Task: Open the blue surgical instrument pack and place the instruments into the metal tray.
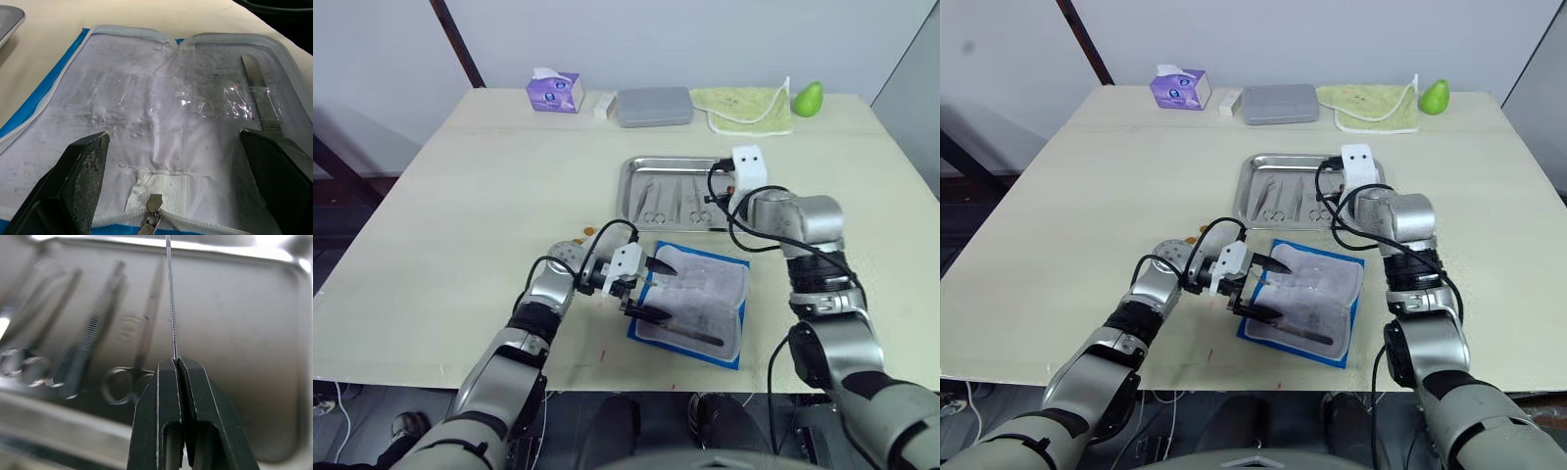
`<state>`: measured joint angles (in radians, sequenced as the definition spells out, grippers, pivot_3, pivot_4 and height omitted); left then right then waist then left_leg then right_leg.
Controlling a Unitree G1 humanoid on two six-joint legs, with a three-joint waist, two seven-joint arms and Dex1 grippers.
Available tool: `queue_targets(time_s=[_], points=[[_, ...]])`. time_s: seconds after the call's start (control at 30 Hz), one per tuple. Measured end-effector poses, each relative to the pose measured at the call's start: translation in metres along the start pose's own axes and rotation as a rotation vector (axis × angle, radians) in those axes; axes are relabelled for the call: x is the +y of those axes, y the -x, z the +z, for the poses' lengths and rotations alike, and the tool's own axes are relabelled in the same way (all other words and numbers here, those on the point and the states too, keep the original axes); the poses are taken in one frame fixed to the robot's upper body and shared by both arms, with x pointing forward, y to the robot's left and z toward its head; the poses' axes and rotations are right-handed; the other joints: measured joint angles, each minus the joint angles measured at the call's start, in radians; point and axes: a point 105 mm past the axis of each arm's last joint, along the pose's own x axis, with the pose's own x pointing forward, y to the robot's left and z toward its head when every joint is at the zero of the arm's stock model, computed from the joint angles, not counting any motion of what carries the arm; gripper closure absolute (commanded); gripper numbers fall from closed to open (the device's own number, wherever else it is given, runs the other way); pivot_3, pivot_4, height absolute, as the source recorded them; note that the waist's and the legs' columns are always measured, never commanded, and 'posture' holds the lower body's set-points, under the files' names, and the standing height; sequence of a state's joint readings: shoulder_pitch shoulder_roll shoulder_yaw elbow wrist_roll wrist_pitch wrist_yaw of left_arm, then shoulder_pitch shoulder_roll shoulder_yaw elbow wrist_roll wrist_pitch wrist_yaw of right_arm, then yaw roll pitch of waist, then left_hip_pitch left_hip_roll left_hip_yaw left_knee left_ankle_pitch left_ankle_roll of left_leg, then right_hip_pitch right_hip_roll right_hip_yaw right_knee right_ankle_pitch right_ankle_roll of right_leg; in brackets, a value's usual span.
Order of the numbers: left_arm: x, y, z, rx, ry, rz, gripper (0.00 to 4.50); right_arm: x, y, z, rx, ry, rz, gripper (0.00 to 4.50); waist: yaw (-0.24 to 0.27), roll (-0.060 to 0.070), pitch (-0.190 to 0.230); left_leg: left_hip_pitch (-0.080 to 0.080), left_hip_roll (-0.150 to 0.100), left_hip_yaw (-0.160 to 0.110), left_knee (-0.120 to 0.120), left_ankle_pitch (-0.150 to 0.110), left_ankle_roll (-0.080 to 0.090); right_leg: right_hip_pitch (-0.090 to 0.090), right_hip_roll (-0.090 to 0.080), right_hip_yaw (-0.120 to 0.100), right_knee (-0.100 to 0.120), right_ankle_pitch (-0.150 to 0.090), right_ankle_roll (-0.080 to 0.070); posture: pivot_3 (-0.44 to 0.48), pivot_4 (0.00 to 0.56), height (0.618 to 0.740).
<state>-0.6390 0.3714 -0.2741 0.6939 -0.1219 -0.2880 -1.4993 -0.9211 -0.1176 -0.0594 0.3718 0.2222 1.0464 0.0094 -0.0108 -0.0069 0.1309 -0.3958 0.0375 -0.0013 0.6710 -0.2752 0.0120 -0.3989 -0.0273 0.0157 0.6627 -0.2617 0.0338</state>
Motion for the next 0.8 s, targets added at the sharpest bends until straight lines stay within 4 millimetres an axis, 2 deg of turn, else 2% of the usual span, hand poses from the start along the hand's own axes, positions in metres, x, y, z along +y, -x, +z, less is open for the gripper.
queue_targets(time_s=[0.13,0.3,0.53,0.6,0.63,0.67,0.7,0.8], points=[[0.000,-0.001,0.000,-0.004,0.003,0.006,0.00,0.001,-0.010,-0.003,0.000,-0.013,-0.023,4.46,-0.001,0.001,0.000,0.000,0.000,0.000,0.000,0.000,0.000,0.000,0.000,0.000,0.000,0.000,0.000,0.000,0.150,0.736],[-0.001,-0.001,-0.001,-0.007,0.010,0.015,0.00,-0.003,-0.014,0.000,-0.017,-0.025,-0.045,4.46,-0.001,0.001,0.001,0.000,0.000,-0.001,0.000,0.000,0.000,0.000,0.000,0.000,0.000,0.000,0.000,0.000,0.150,0.736],[-0.001,-0.001,-0.001,-0.008,0.013,0.017,0.00,-0.004,-0.018,-0.006,-0.005,-0.029,-0.054,4.46,-0.002,0.001,0.001,0.000,0.000,-0.001,0.000,0.000,0.000,0.000,0.000,0.000,0.000,0.000,0.000,0.000,0.150,0.736],[-0.001,-0.001,-0.001,-0.008,0.014,0.018,0.00,-0.004,-0.018,-0.006,-0.004,-0.027,-0.051,3.92,-0.002,0.002,0.001,0.000,0.000,-0.001,0.000,0.000,0.000,0.000,0.000,0.000,0.000,0.000,0.000,0.000,0.150,0.736],[-0.001,-0.001,-0.001,-0.008,0.014,0.018,0.00,-0.002,-0.019,-0.006,-0.004,-0.025,-0.043,3.47,-0.002,0.002,0.001,0.000,0.000,-0.001,0.000,0.000,0.000,0.000,0.000,0.000,0.000,0.000,0.000,0.000,0.150,0.736],[-0.001,-0.001,-0.001,-0.008,0.014,0.018,0.00,-0.002,-0.019,-0.006,-0.004,-0.025,-0.041,3.36,-0.002,0.002,0.001,0.000,0.000,-0.001,0.000,0.000,0.000,0.000,0.000,0.000,0.000,0.000,0.000,0.000,0.150,0.736],[-0.001,-0.001,-0.001,-0.008,0.014,0.018,0.00,-0.001,-0.018,-0.006,-0.004,-0.019,-0.033,2.88,-0.002,0.002,0.001,0.000,0.000,-0.001,0.000,0.000,0.000,0.000,0.000,0.000,0.000,0.000,0.000,0.000,0.150,0.736],[-0.001,-0.001,-0.001,-0.008,0.014,0.018,0.00,0.002,-0.016,-0.003,-0.012,-0.006,-0.016,2.88,-0.001,0.003,0.001,0.000,0.000,-0.001,0.000,0.000,0.000,0.000,0.000,0.000,0.000,0.000,0.000,0.000,0.150,0.736]])
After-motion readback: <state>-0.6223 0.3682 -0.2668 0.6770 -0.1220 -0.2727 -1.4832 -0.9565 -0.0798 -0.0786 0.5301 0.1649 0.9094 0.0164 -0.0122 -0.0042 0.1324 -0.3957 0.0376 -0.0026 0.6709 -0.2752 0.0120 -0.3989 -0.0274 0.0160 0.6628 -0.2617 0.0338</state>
